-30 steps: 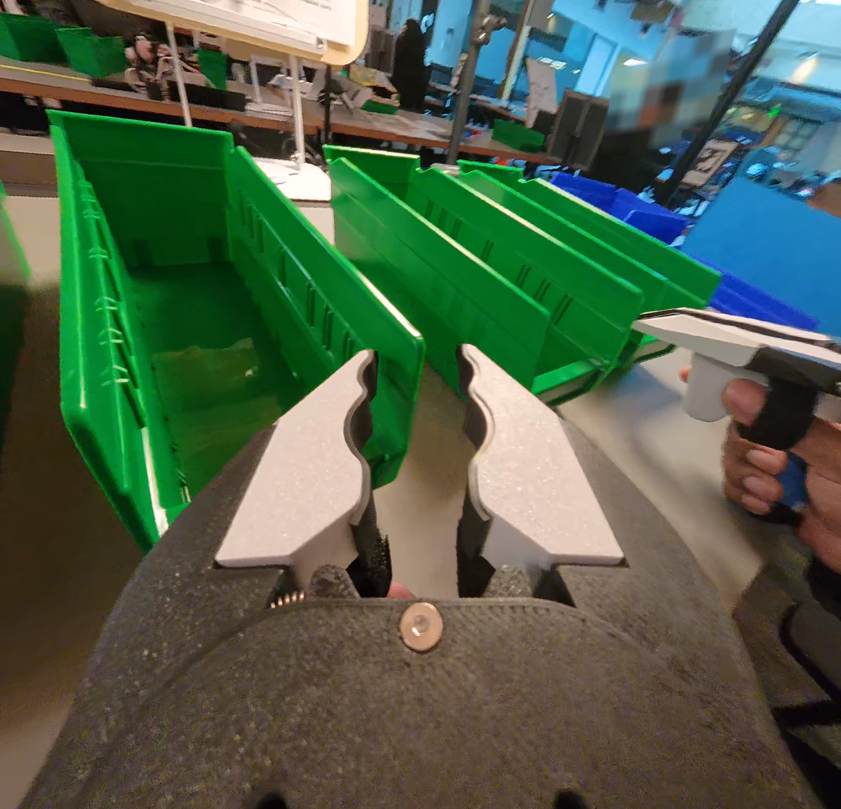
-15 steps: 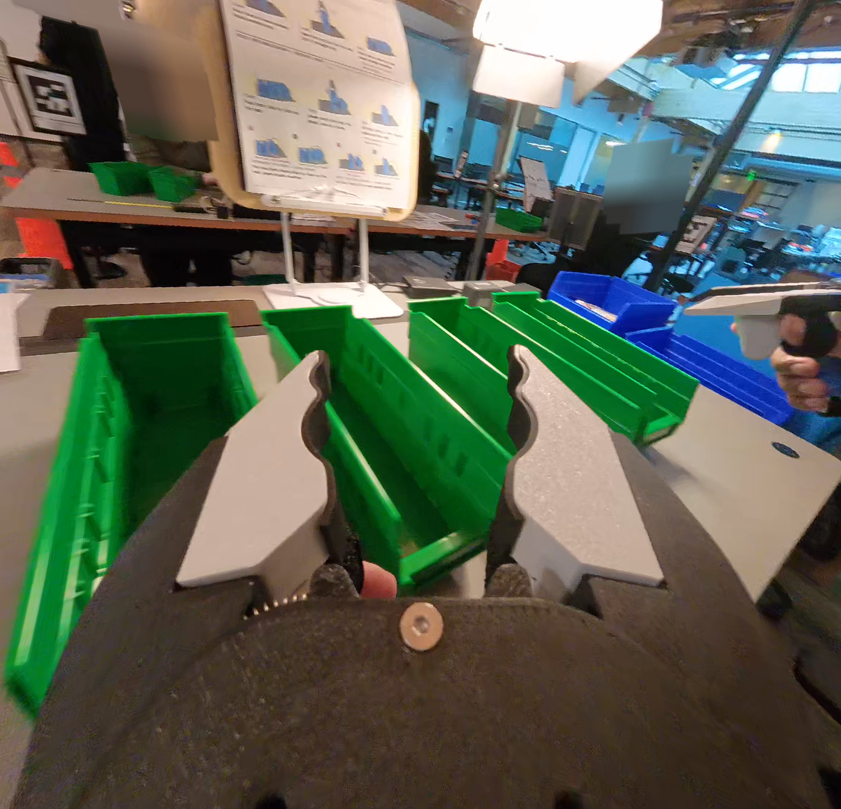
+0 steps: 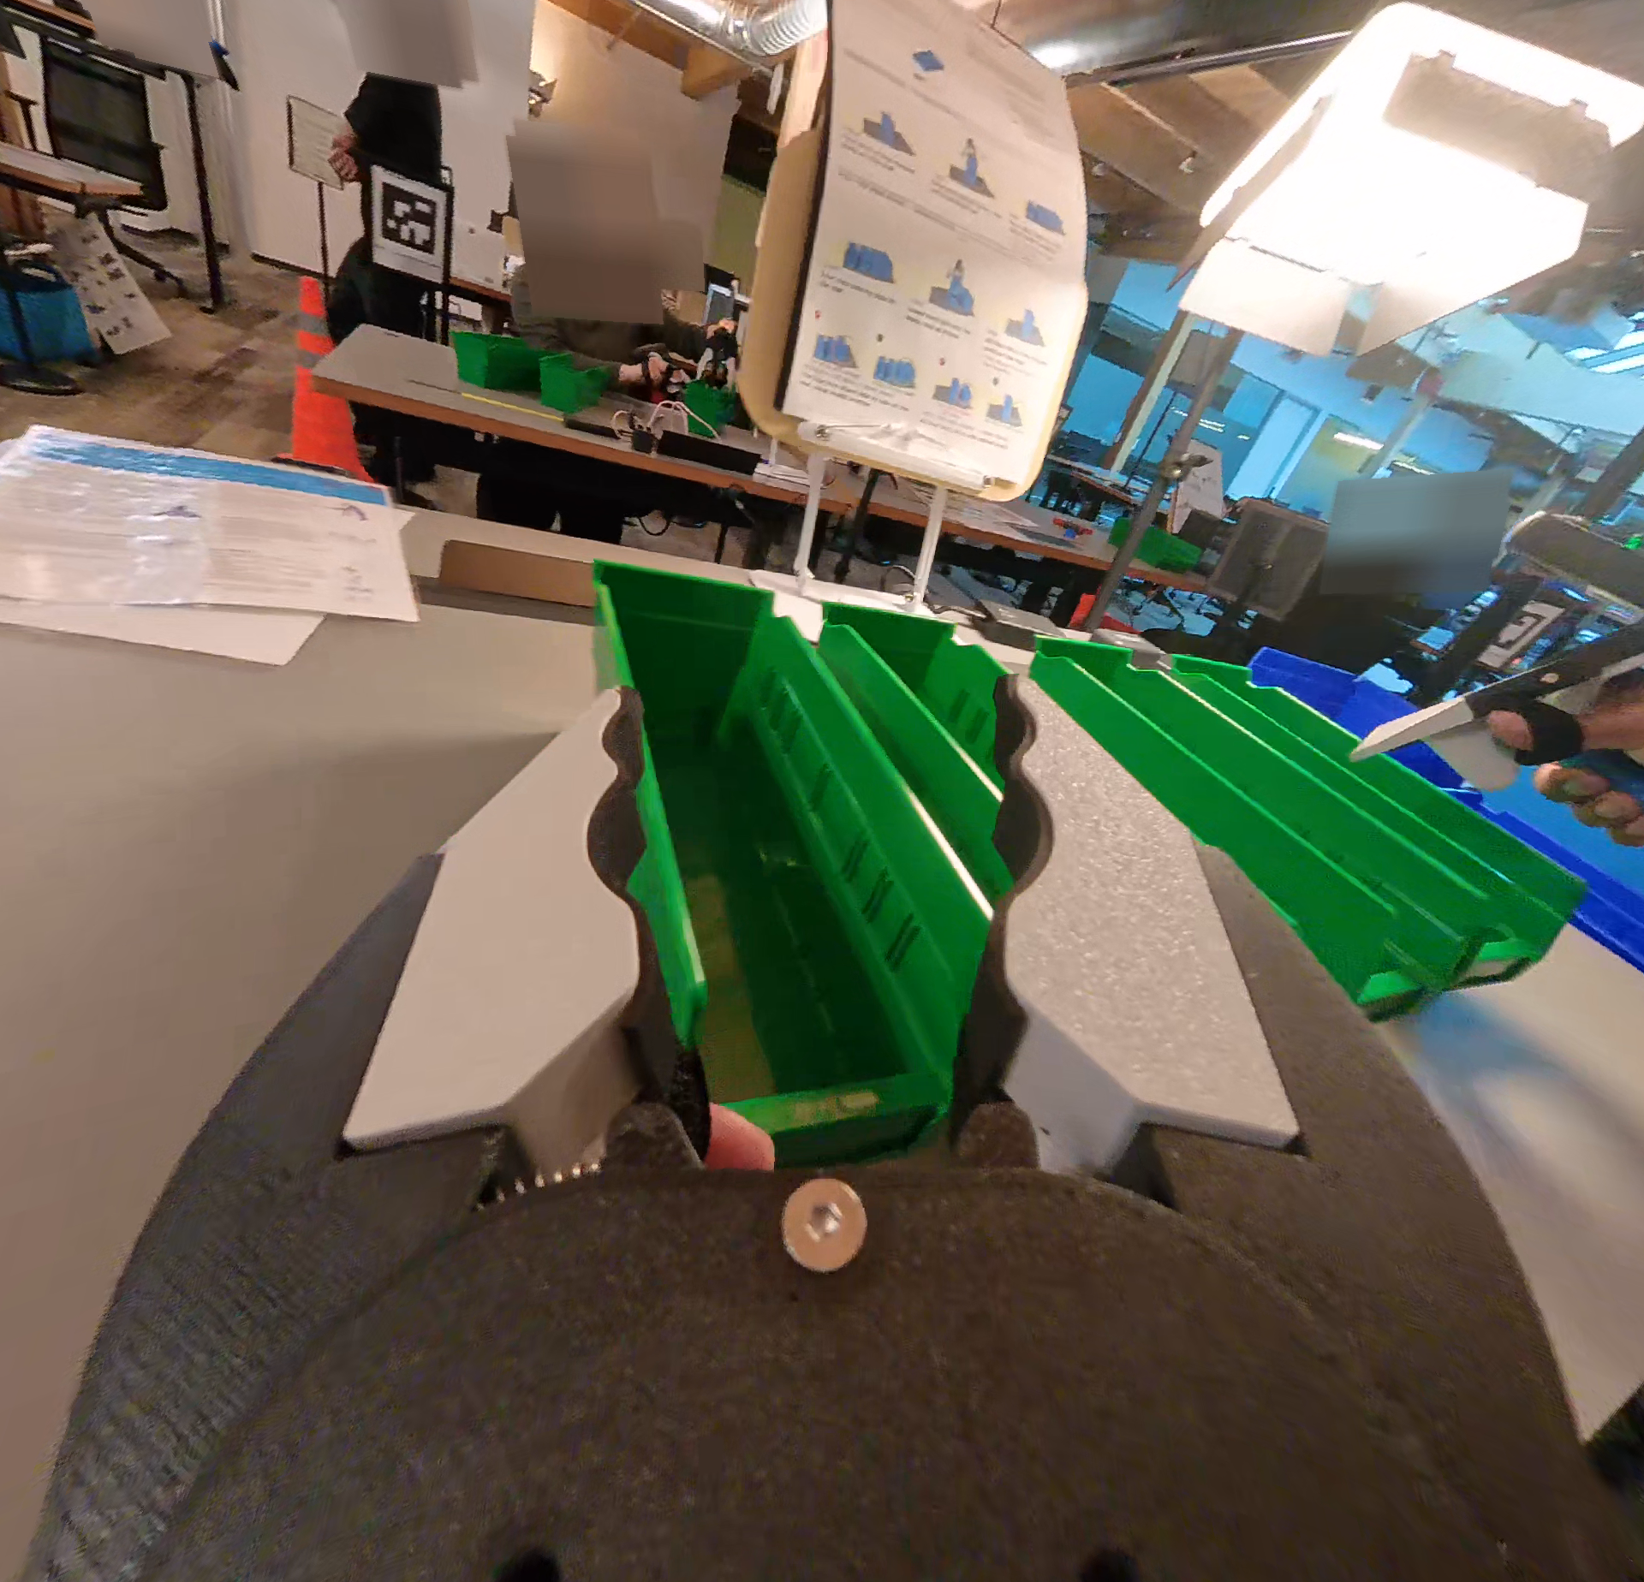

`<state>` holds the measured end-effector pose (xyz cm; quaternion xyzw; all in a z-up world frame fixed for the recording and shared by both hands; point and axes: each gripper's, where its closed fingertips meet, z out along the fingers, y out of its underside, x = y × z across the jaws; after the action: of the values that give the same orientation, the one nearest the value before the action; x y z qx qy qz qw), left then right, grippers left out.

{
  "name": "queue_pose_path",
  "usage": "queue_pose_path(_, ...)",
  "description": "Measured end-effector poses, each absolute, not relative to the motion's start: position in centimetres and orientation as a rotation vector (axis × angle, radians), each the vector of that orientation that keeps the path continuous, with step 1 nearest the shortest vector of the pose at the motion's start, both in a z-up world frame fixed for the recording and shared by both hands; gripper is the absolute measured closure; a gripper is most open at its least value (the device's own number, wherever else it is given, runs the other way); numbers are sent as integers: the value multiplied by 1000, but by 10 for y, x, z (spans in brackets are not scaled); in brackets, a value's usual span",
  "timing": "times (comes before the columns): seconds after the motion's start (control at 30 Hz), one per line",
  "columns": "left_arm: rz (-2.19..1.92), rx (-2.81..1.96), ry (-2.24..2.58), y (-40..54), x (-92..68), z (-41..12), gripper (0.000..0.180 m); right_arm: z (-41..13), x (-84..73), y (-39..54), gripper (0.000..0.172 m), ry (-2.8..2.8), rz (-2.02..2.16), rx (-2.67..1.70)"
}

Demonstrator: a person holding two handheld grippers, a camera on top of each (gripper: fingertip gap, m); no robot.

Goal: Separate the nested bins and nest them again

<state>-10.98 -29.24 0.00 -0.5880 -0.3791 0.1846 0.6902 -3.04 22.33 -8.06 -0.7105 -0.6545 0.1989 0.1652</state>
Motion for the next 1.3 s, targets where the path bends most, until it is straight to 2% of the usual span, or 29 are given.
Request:
queue_pose_path(0.3, 466, -1285, -980, -357, -137, -34, 99, -104, -37, 235, 22, -1909, 397, -2082)
queue_pose_path(0.53, 411, -1357, -1049, -357, -151, -77, 99, -119, -30, 231, 23, -1950, 389, -2128)
queue_pose_path(0.63, 415, -1409, -1050, -352, -154, -88, 100, -122, -30, 226, 30, -1950, 417, -2150)
queue_pose_path(0.8, 407, -1381, -1031, -350, -155, -84, 102, -116, -30, 227, 53, -1942, 453, -2132)
queue_pose_path(0.97, 346, -1379, -1029, -340, -155, -91, 104, -111, -25, 236, 61, -1908, 446, -2122)
queue_pose_path(1.13, 370, -1432, -1018, -334, -155, -95, 104, -80, -21, 242, 62, -1852, 534, -2132)
queue_pose_path(1.3, 357, -1401, -1033, -338, -156, -93, 104, -9, -31, 218, 61, -1802, 708, -2012)
